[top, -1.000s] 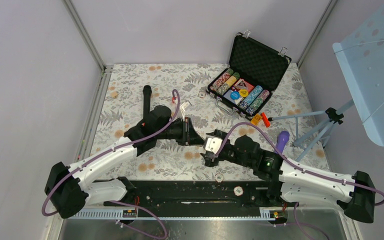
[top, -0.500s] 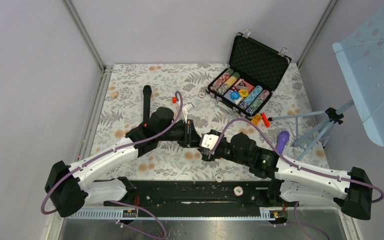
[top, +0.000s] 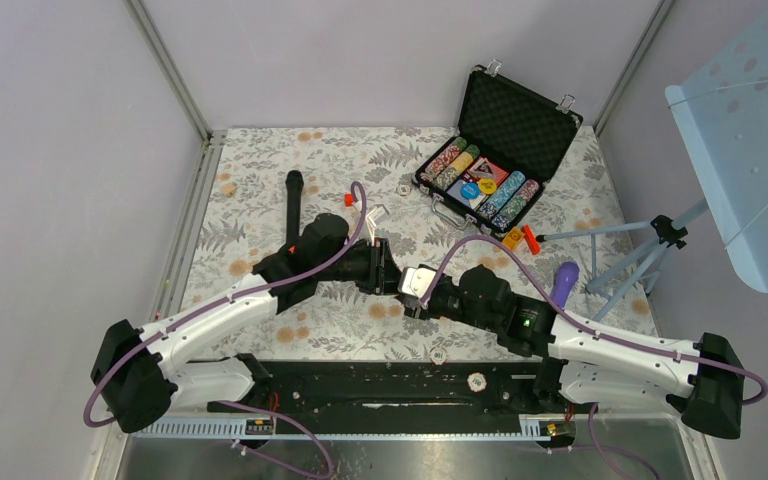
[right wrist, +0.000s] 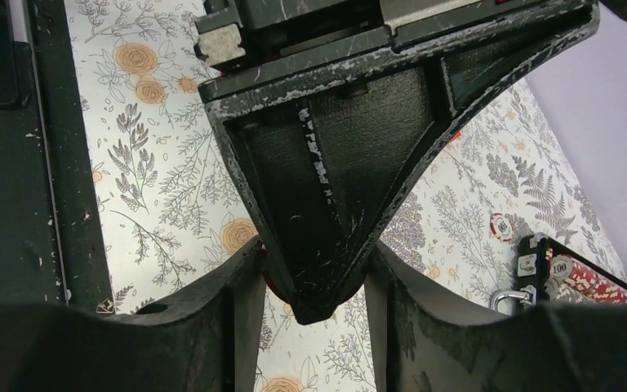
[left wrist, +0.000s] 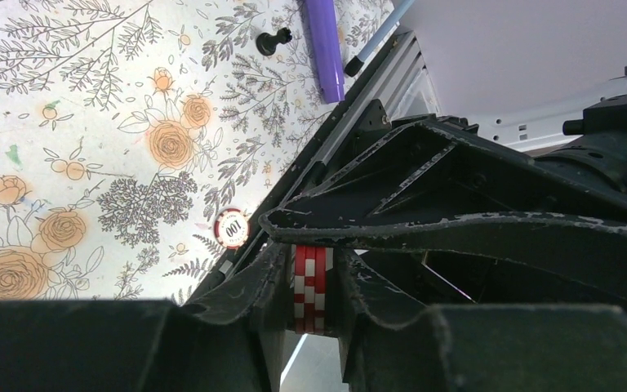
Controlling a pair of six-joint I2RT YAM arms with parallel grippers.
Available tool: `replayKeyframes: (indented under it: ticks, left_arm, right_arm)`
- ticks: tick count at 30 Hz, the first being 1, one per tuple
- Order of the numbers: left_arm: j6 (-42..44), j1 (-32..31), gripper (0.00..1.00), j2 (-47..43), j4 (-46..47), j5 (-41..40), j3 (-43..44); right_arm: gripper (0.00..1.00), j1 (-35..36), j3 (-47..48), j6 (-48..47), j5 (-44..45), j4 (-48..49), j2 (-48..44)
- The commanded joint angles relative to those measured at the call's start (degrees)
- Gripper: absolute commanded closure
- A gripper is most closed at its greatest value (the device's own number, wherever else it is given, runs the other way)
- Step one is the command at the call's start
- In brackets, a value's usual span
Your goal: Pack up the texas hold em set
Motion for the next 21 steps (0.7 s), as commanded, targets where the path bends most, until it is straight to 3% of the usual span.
replayKeyframes:
  ticks: [1, 6, 11, 17, 21]
  left_arm:
    - [0.60, -0.41, 0.69, 0.09, 1.55, 0.08, 2.22]
    - [0.60, -0.43, 0.64, -0.03, 1.55, -0.05, 2.11]
    - [0.60, -0.43, 0.70, -0.10, 1.43, -0.15, 1.97]
    - [0.84, -0.37, 0.99, -0.08, 0.91, -0.45, 2.02]
    - [0.95, -0.42, 1.00, 0.08, 0.85, -0.39, 2.11]
  right_arm:
    - [1.00, 0.15, 2.82, 1.21, -0.16, 2.36, -0.10]
    - [1.00, 0.17, 2.82, 1.25, -0.16, 2.35, -0.23]
    - [1.00, 0.20, 2.71, 1.14, -0.05, 1.67, -0.29]
    - [1.00, 0.18, 2.26, 1.01, -0.67, 1.04, -0.63]
    - [1.00, 0.18, 2.23, 0.96, -0.63, 0.75, -0.87]
